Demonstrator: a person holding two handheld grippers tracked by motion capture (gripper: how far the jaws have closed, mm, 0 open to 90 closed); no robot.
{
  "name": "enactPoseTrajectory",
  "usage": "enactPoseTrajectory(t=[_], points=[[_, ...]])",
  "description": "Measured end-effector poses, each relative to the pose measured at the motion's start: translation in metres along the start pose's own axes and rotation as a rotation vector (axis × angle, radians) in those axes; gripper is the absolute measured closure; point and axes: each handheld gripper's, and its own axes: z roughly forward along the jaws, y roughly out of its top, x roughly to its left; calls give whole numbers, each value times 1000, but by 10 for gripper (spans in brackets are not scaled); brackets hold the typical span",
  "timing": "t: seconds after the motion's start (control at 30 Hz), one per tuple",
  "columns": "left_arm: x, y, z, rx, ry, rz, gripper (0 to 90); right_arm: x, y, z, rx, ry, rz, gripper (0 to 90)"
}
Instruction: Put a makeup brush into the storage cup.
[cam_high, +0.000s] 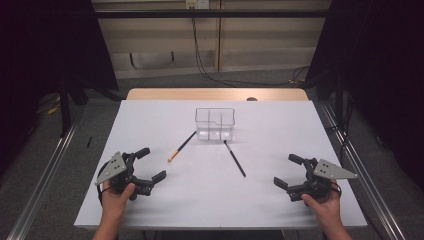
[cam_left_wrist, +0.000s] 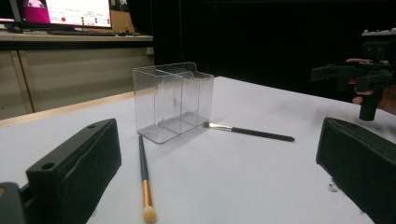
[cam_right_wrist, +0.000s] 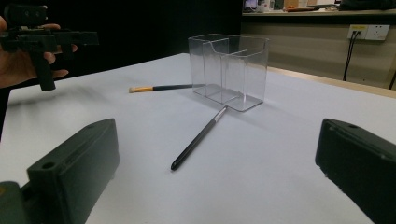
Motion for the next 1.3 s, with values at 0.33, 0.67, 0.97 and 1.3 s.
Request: enactPoseTrajectory(t=[0.33, 0.67, 0.97, 1.3], points=[[0, 0, 2, 6, 7, 0, 0, 1, 1, 1, 7, 5, -5, 0], [1, 7, 9, -1, 14, 13, 0, 0, 2, 0, 5, 4, -14, 0], [4, 10, 27, 20, 1, 7, 0, 0, 3, -1, 7, 7, -21, 0], [17, 17, 46, 27, 37, -3, 0, 0, 5, -1, 2, 5, -24, 0]])
